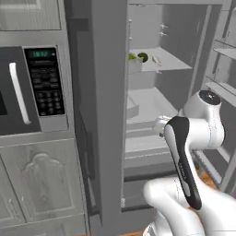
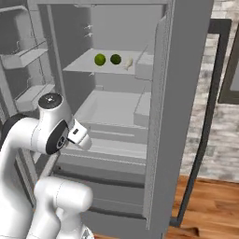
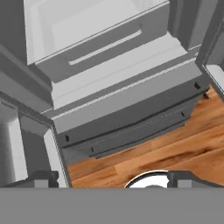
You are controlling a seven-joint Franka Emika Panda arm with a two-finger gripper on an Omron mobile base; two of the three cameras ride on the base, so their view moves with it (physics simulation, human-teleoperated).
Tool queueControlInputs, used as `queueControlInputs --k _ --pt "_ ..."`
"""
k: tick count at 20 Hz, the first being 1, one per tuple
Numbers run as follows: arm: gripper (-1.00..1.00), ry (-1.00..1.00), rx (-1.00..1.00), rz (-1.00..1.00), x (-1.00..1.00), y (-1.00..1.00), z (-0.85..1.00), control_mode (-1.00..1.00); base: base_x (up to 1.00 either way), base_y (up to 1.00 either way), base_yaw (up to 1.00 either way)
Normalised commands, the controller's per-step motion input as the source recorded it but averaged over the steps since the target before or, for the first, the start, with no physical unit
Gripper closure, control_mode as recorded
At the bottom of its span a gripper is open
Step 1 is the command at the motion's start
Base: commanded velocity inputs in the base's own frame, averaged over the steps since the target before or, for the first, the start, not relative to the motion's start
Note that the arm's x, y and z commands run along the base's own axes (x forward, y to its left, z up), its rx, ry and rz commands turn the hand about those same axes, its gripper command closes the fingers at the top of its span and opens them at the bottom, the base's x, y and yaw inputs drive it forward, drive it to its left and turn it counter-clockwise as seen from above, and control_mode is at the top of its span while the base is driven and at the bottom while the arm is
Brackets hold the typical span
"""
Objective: Place one lime and one fish in each tupperware on the nearby counter, to pack two identical lunches.
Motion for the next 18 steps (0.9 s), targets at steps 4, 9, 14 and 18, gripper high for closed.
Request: queueControlInputs --k 4,9,14,18 --pt "-1.0 0.0 0.0 0.0 0.0 0.0 0.0 1.0 0.94 -0.19 0.11" --pt "-1.0 0.0 0.0 0.0 0.0 0.0 0.0 1.0 0.31 -0.24 -0.01" --pt "-1.0 0.0 0.0 0.0 0.0 0.0 0.0 1.0 0.41 -0.36 -0.02" --pt "-1.0 0.0 0.0 0.0 0.0 0.0 0.0 1.0 0.17 -0.22 0.01"
